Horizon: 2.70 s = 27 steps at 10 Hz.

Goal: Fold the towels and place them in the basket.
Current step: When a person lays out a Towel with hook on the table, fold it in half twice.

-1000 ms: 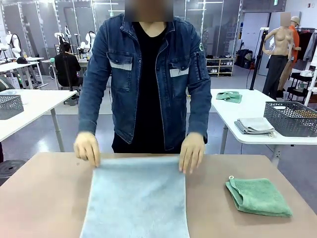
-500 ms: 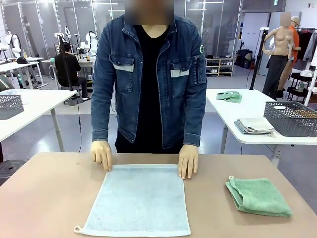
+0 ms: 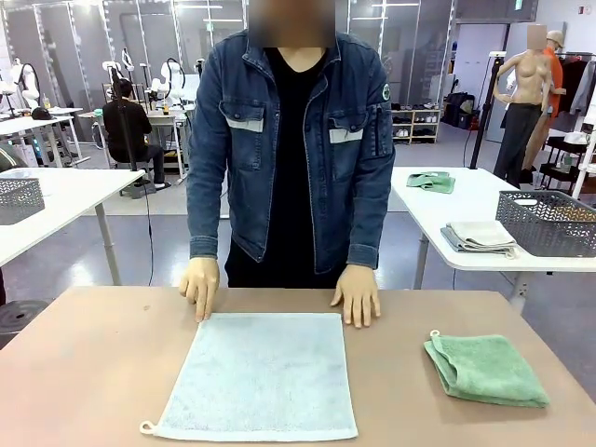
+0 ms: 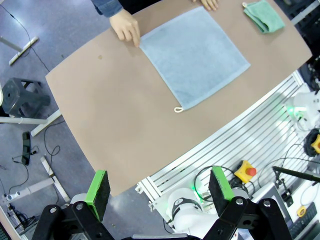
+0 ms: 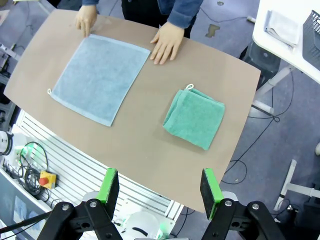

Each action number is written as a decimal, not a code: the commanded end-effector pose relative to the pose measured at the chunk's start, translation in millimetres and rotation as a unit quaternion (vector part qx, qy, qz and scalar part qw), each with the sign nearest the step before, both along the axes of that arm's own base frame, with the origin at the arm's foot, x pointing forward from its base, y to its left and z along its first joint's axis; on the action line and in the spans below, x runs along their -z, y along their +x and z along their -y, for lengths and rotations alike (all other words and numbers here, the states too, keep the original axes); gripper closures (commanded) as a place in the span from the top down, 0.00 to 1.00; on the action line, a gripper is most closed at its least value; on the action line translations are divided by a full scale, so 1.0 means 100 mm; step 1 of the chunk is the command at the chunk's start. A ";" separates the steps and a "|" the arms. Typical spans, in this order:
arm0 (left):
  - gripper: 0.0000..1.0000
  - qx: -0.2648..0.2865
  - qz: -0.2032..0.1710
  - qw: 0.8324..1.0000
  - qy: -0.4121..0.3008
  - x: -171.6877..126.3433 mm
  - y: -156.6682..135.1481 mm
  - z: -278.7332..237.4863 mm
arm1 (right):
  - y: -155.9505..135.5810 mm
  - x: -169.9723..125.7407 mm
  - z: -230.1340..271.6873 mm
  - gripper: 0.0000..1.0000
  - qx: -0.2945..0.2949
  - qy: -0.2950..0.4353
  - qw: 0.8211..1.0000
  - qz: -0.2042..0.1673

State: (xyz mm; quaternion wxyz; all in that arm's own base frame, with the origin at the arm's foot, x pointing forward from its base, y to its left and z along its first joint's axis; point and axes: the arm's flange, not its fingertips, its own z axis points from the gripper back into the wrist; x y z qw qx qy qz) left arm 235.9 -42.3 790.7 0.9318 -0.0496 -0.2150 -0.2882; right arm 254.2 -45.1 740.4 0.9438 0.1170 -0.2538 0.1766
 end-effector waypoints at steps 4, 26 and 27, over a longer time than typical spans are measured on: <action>1.00 0.003 0.005 1.000 0.000 -0.01 0.00 0.00 | 0.01 0.00 -0.01 0.82 0.004 -0.004 1.000 0.000; 1.00 0.440 -0.017 0.886 0.147 1.75 0.16 1.05 | 0.08 1.61 -2.14 0.82 -0.457 -0.216 0.863 0.024; 1.00 0.433 -0.014 0.888 0.153 1.75 0.18 1.06 | 0.10 1.61 -2.16 0.82 -0.455 -0.213 0.864 0.024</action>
